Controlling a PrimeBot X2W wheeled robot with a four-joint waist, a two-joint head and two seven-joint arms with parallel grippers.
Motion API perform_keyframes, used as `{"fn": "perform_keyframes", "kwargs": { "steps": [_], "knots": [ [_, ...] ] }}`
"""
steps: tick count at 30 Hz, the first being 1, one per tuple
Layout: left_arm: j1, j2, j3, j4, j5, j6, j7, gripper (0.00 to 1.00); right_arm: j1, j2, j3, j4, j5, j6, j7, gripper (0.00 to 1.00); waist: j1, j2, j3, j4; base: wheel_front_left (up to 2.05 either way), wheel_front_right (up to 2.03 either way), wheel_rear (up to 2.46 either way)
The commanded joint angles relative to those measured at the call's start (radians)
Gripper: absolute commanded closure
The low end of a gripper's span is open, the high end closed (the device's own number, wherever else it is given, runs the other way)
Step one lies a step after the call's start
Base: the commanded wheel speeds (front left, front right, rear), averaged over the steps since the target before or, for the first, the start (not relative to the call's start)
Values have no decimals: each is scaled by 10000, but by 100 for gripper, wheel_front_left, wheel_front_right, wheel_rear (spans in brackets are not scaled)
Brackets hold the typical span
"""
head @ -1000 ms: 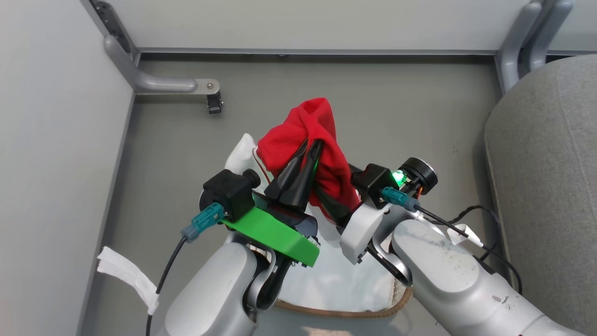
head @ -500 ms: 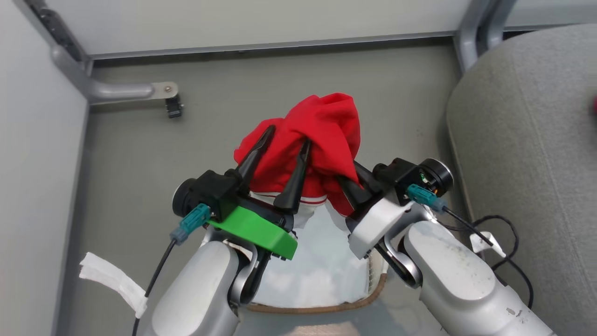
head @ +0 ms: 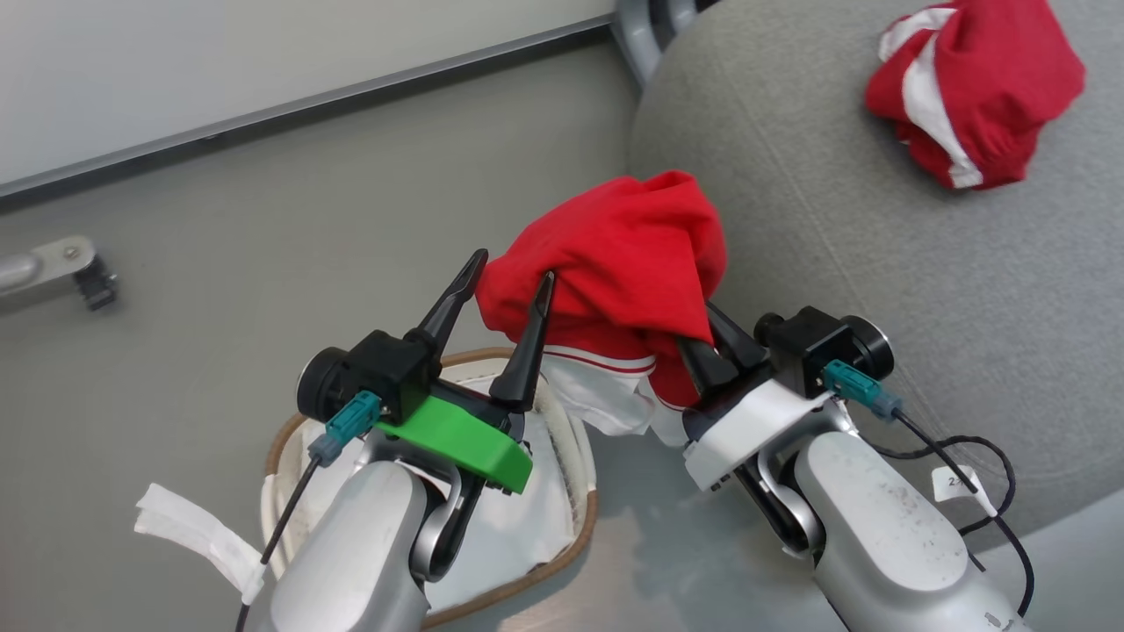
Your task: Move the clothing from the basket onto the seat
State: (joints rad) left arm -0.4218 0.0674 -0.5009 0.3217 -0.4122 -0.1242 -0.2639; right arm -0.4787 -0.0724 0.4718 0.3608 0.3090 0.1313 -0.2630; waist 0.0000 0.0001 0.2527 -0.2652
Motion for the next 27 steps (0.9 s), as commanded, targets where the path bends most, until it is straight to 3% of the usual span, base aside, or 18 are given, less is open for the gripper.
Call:
{"fn": "perform_keyframes", "kwargs": {
  "steps": [1, 9, 15, 21, 27],
  "knots": [
    [76, 82, 48, 9, 121, -57, -6, 0, 160, 52, -89, -100, -47, -11, -26, 100, 0, -1, 290, -1527, 0, 0, 0],
    [169, 255, 83, 136, 184, -70, -8, 0, 622, 133, -664, -401, -8, -11, -24, 100, 0, -1, 500, -2646, 0, 0, 0],
    [-162, 365, -203, 250, 13, -65, -8, 0, 221, -75, -940, -179, -130, -11, -26, 100, 0, -1, 801, -2733, 0, 0, 0],
    [-49, 664, -69, 263, 81, -66, -8, 0, -1636, -998, -1078, 217, -284, -11, -26, 100, 0, -1, 1308, -2750, 0, 0, 0],
    [-239, 997, -126, 110, 448, -67, -8, 0, -4201, -2368, -1834, 758, -472, -12, -26, 100, 0, -1, 2053, -2194, 0, 0, 0]
  ]
}}
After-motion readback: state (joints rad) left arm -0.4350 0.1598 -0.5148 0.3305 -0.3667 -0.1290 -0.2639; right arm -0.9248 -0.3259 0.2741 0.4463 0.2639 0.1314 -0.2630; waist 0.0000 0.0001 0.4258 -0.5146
